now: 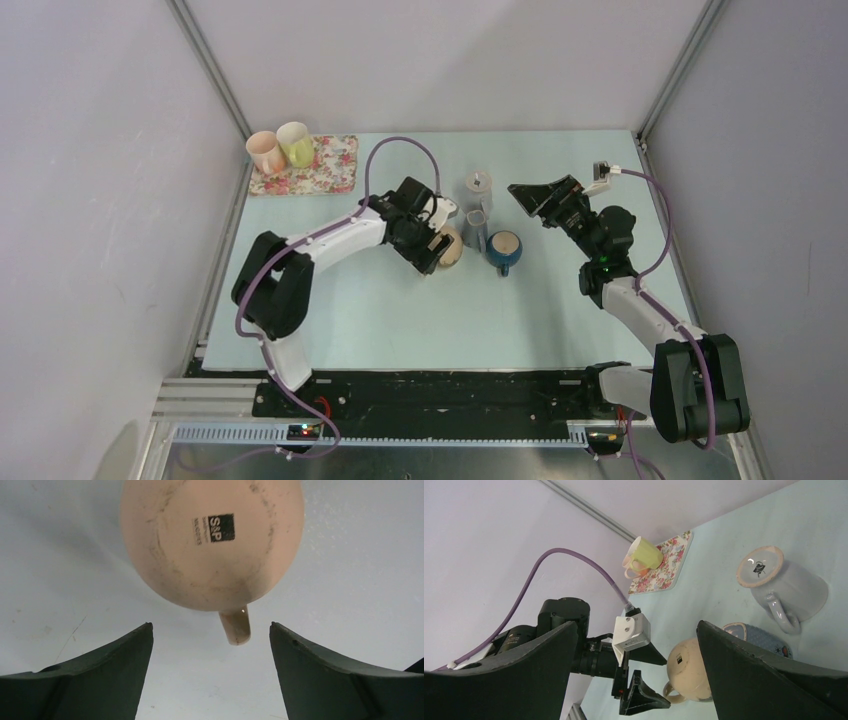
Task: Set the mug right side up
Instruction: Turn over the cup at the center of the board.
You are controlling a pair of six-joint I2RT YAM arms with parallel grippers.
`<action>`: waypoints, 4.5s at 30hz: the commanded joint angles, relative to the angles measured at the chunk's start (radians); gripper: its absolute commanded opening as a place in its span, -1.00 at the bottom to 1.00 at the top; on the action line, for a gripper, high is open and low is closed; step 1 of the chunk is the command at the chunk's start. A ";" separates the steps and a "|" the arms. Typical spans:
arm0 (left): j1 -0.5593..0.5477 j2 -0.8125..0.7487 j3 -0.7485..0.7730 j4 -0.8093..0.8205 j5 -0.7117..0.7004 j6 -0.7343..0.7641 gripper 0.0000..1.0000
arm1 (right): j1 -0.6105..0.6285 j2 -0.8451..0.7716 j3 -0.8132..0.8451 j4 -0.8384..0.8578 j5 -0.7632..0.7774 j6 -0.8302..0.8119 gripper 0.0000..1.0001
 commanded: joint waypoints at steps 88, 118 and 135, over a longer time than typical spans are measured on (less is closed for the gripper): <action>0.009 -0.172 0.154 -0.066 0.034 0.056 -1.00 | 0.016 -0.035 0.026 0.035 -0.009 -0.019 0.88; 0.219 -0.293 0.227 0.457 0.732 -0.611 -1.00 | 0.138 0.047 0.042 0.342 -0.309 0.035 0.99; 0.224 -0.310 -0.197 1.523 0.765 -1.314 -1.00 | 0.205 0.062 0.042 0.290 -0.254 0.034 0.99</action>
